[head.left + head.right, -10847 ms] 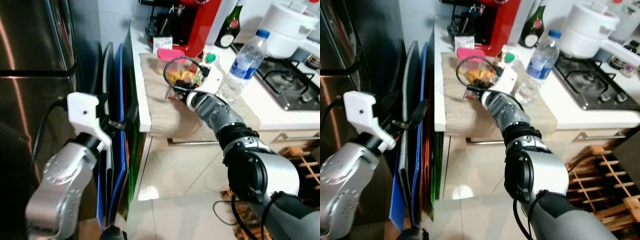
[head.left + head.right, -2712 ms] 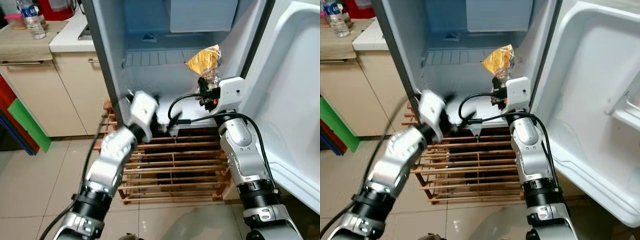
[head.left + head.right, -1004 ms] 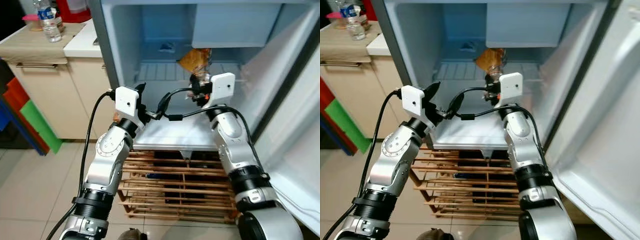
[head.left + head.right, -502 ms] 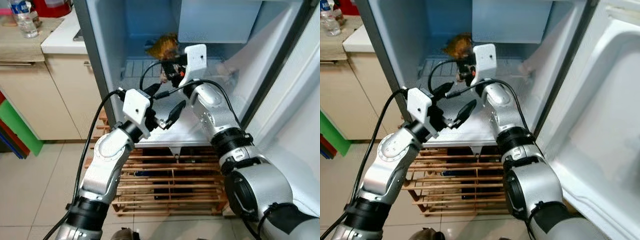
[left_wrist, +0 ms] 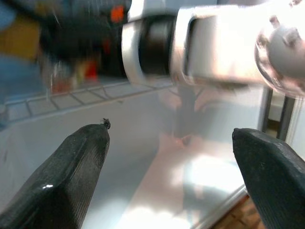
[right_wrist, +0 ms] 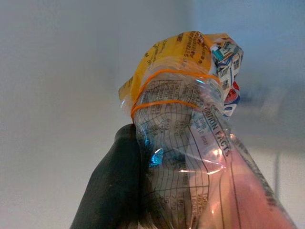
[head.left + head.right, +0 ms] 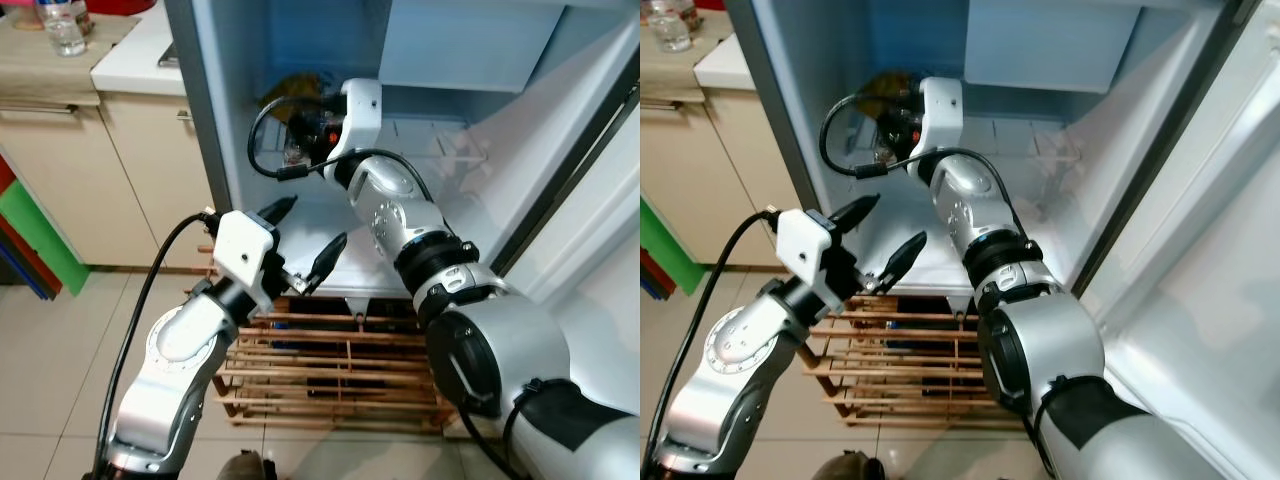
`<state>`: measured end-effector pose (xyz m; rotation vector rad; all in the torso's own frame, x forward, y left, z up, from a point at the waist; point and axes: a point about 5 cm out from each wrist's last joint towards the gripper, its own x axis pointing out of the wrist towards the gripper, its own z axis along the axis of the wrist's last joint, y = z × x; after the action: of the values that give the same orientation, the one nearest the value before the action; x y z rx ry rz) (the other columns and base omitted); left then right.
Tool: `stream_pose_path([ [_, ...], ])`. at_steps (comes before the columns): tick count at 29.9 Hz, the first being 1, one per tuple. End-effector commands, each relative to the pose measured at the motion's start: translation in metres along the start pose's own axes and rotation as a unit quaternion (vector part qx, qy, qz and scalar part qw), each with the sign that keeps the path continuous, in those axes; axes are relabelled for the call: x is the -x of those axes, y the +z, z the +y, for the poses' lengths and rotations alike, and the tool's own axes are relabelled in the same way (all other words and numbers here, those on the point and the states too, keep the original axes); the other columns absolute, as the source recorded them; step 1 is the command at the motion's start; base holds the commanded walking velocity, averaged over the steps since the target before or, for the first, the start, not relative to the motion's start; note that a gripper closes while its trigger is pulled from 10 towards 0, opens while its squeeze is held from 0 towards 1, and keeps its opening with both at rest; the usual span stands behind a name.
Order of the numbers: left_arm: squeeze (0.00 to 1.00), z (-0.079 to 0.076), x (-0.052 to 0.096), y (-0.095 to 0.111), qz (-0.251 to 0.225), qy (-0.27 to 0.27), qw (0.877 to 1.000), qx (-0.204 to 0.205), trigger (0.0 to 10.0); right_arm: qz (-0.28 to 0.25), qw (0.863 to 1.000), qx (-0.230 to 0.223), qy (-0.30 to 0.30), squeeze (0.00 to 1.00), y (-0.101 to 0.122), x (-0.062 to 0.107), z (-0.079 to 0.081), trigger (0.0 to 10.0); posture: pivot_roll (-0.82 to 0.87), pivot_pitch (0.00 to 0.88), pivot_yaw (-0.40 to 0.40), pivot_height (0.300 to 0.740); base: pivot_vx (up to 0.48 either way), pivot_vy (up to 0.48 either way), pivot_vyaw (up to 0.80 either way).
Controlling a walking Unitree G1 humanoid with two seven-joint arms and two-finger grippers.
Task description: Restocking fridge
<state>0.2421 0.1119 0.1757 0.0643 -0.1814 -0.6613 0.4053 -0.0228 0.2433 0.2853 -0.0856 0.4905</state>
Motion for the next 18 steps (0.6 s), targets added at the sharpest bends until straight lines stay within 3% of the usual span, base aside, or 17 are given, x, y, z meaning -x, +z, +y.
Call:
stream_pose_path([
  [1, 0.00, -0.002, 0.005, 0.005, 0.004, -0.002, 1.000, 0.002, 10.0, -0.040, 0.999, 0.007, -0.022, 0.00, 0.018, -0.002, -0.004, 0.0, 0.25, 0.047, -0.032, 0.740, 0.000, 0.000, 0.00],
  [5, 0.00, -0.006, 0.012, 0.008, 0.012, 0.000, 1.000, 0.009, 10.0, -0.044, 0.998, 0.000, -0.041, 0.00, 0.023, -0.004, -0.006, 0.0, 0.26, 0.066, -0.026, 0.740, 0.000, 0.000, 0.00],
  [6, 0.00, -0.006, 0.013, 0.009, 0.015, 0.001, 1.000, 0.013, 10.0, -0.043, 0.998, -0.004, -0.051, 0.00, 0.023, -0.004, -0.007, 2.4, 0.26, 0.068, -0.025, 0.740, 0.000, 0.000, 0.00],
  [7, 0.00, -0.007, 0.014, 0.009, 0.017, 0.002, 1.000, 0.016, 10.0, -0.033, 0.998, -0.018, -0.055, 0.00, 0.022, -0.004, -0.008, 10.0, 0.26, 0.076, -0.025, 0.740, 0.000, 0.000, 0.00],
  [9, 0.00, -0.010, 0.015, 0.011, 0.021, 0.003, 1.000, 0.022, 10.0, -0.021, 0.997, -0.046, -0.062, 0.00, 0.018, -0.004, -0.010, 10.0, 0.26, 0.083, -0.027, 0.740, 0.000, 0.000, 0.00],
  [10, 0.00, -0.013, 0.018, 0.013, 0.024, 0.004, 0.999, 0.026, 10.0, -0.016, 0.996, -0.067, -0.061, 1.00, 0.016, -0.004, -0.010, 10.0, 0.27, 0.092, -0.030, 0.740, 0.000, 0.000, 0.00],
  [18, 0.00, -0.019, 0.028, 0.014, 0.036, 0.018, 0.998, 0.038, 10.0, -0.024, 0.995, -0.064, -0.077, 1.00, 0.016, -0.004, -0.012, 10.0, 0.28, 0.124, -0.040, 0.740, 0.000, 0.000, 0.00],
])
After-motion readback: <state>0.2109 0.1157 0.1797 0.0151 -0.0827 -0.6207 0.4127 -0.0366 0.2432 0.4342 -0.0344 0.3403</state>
